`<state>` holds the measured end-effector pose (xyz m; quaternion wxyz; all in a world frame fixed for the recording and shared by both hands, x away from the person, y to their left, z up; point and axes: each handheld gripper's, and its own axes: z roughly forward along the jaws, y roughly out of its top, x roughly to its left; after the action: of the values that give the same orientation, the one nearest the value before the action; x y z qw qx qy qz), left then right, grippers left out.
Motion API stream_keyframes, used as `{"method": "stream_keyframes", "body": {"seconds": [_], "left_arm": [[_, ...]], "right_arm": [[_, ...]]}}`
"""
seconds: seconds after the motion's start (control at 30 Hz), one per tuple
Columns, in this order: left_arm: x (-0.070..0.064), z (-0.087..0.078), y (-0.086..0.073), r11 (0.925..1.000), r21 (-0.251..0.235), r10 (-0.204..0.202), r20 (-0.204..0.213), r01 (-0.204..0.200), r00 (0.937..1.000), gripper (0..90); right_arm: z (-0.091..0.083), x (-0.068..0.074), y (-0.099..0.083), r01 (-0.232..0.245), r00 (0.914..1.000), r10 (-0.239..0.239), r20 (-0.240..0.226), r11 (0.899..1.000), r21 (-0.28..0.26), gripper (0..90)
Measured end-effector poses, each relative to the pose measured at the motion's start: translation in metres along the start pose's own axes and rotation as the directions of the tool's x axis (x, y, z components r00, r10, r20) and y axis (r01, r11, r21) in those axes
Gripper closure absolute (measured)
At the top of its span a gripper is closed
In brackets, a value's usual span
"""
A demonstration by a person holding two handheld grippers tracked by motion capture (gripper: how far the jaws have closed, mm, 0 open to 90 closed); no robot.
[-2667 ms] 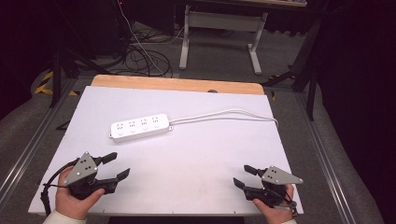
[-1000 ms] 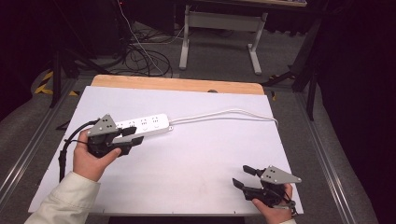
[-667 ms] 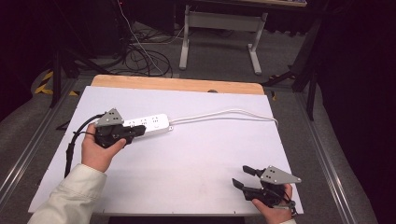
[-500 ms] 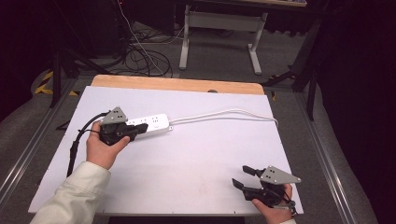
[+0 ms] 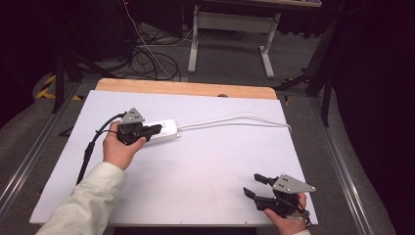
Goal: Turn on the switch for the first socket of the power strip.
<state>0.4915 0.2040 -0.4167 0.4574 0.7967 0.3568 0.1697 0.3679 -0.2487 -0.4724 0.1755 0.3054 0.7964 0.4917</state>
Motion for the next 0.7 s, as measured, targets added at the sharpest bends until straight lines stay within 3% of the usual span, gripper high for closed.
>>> {"method": "stream_keyframes", "body": {"seconds": [0.27,0.47,0.6,0.7], "left_arm": [[0.005,0.021,-0.001,0.9990,0.038,-0.023,-0.032,0.024,0.9992,90.0],[0.009,0.029,0.000,0.9982,0.052,-0.028,-0.063,0.031,0.9977,90.0],[0.014,0.037,-0.004,0.9960,0.065,-0.055,-0.076,0.060,0.9956,90.0],[0.016,0.039,-0.004,0.9957,0.075,-0.048,-0.092,0.055,0.9946,90.0]], "right_arm": [[0.000,0.000,0.000,0.004,1.0000,-0.004,-0.004,1.000,-0.001,37.1],[0.000,0.000,0.000,0.005,0.9999,-0.005,-0.009,1.000,-0.003,37.1],[0.000,0.000,0.000,0.007,0.9999,-0.007,-0.012,1.000,-0.003,37.1],[0.000,0.001,0.000,0.007,0.9999,-0.007,-0.013,1.000,-0.003,37.1]]}}
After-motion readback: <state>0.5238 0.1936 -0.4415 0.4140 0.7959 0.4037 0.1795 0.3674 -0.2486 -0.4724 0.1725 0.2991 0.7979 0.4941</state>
